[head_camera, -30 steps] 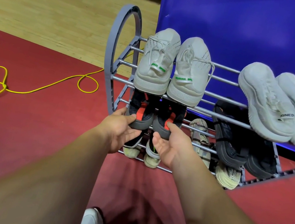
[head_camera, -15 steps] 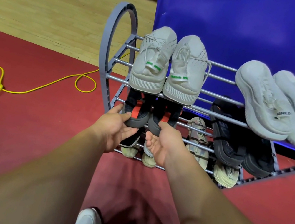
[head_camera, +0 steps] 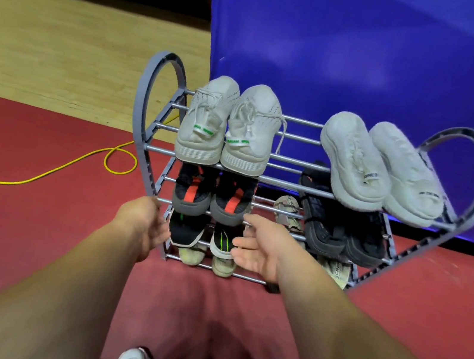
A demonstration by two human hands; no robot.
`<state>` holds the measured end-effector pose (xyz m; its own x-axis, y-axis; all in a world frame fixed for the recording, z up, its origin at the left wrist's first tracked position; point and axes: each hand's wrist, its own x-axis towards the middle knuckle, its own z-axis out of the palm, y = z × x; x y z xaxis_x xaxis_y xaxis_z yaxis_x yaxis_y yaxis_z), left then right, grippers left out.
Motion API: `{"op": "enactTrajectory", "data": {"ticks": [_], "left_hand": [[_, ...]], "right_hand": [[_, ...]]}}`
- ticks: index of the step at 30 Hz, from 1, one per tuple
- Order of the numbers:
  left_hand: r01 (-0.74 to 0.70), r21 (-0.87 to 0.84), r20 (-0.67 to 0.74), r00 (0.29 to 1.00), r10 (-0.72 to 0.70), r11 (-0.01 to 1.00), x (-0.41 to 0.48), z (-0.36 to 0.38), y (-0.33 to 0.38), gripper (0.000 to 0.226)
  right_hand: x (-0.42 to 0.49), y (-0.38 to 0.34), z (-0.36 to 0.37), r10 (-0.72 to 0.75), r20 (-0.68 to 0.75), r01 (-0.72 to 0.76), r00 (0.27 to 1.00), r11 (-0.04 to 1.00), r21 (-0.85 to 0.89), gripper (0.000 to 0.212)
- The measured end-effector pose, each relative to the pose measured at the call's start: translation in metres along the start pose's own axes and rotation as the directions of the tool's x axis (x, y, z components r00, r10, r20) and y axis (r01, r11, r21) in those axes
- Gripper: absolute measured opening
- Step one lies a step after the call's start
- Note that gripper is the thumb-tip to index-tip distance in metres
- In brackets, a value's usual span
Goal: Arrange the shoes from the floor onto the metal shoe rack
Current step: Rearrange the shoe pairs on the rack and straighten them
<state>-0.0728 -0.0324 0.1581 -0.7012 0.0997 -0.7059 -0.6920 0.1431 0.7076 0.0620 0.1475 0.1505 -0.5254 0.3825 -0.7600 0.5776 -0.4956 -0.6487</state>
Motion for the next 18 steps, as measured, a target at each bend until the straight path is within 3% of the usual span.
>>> {"op": "enactTrajectory", "data": {"ticks": [2,5,9,18], "left_hand": [[-0.019,0.083,0.062,0.998,0.014,0.996,-0.017,0.009,-0.003,0.013],[-0.12,0.238,0.27,0.961,0.053,0.964,-0.047,0.038,-0.011,0.021],[-0.171,0.409,0.466,0.884,-0.044,0.896,-0.078,0.088,-0.037,0.023],[-0.162,0.54,0.487,0.86,-0.15,0.826,-0.084,0.194,-0.101,0.011]], "right_hand": [[-0.014,0.003,-0.018,-0.041,-0.037,0.039,0.998,0.997,-0.068,0.045],[-0.04,0.006,-0.043,-0.075,-0.055,0.07,0.996,0.993,-0.09,0.022],[-0.059,0.013,-0.081,-0.125,-0.063,0.117,0.99,0.987,-0.11,0.032],[-0.056,0.031,-0.166,-0.114,-0.211,0.083,0.971,0.985,-0.151,0.025]]}}
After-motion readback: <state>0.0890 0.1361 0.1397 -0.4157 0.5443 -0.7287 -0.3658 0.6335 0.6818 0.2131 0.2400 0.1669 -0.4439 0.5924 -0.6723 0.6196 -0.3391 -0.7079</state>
